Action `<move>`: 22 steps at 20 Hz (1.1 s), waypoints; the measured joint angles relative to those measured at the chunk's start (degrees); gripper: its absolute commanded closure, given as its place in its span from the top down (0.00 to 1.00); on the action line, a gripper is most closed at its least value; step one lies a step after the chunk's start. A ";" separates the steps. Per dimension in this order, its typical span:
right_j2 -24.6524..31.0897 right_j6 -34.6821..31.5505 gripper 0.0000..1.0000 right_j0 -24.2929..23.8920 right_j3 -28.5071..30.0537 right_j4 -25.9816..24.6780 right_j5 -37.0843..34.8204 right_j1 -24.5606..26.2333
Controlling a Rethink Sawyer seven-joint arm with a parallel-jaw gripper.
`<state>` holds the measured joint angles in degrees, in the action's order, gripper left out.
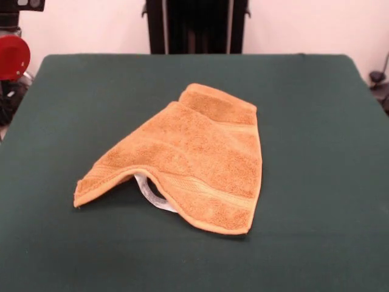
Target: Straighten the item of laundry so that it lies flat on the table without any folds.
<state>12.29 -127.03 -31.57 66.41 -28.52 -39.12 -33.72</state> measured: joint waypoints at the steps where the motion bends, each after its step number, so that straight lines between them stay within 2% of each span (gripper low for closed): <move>1: 0.65 0.38 1.00 -0.48 -0.05 0.01 -0.19 -0.06; 6: 6.51 6.10 1.00 -5.77 -0.12 0.13 -1.86 -0.21; 11: 9.30 14.28 1.00 -8.86 -0.14 0.08 -2.21 0.41; 17: 9.33 15.90 1.00 -6.98 -0.71 0.09 -2.58 1.67; 22: 9.36 15.90 1.00 -2.66 -1.71 0.72 -4.11 3.73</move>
<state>21.65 -111.13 -34.22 64.70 -27.80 -43.23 -29.99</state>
